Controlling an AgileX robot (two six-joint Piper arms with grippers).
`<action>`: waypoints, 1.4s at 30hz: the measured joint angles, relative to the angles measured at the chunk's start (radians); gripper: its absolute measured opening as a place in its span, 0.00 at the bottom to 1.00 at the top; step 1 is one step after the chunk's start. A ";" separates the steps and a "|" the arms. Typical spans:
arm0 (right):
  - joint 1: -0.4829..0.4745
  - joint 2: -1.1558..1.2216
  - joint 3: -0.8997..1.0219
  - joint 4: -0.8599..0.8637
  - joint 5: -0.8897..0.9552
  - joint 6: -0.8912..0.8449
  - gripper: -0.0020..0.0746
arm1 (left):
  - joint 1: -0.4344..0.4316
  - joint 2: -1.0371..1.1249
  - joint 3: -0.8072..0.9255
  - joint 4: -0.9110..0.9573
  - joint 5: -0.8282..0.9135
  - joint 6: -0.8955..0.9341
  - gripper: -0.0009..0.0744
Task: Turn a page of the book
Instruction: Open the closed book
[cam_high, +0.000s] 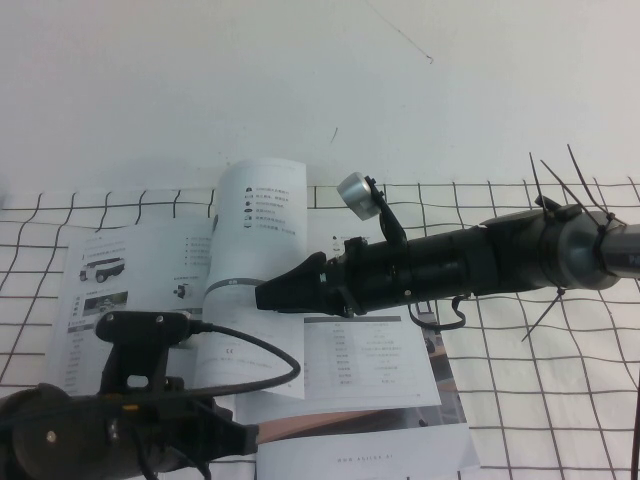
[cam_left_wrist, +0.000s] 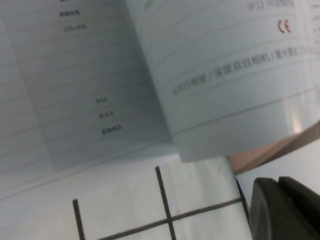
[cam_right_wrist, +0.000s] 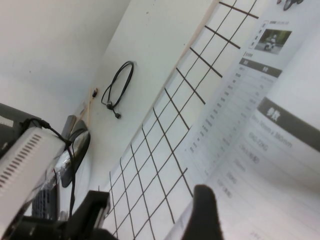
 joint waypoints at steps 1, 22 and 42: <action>0.000 0.000 0.000 0.000 0.000 0.000 0.69 | 0.000 0.006 0.000 -0.005 -0.017 -0.002 0.01; -0.053 -0.004 0.000 0.000 0.143 0.000 0.69 | 0.000 0.016 0.000 -0.118 -0.139 -0.004 0.01; -0.143 -0.148 0.000 -0.308 0.161 0.076 0.65 | 0.000 -0.057 0.000 -0.209 -0.212 -0.004 0.01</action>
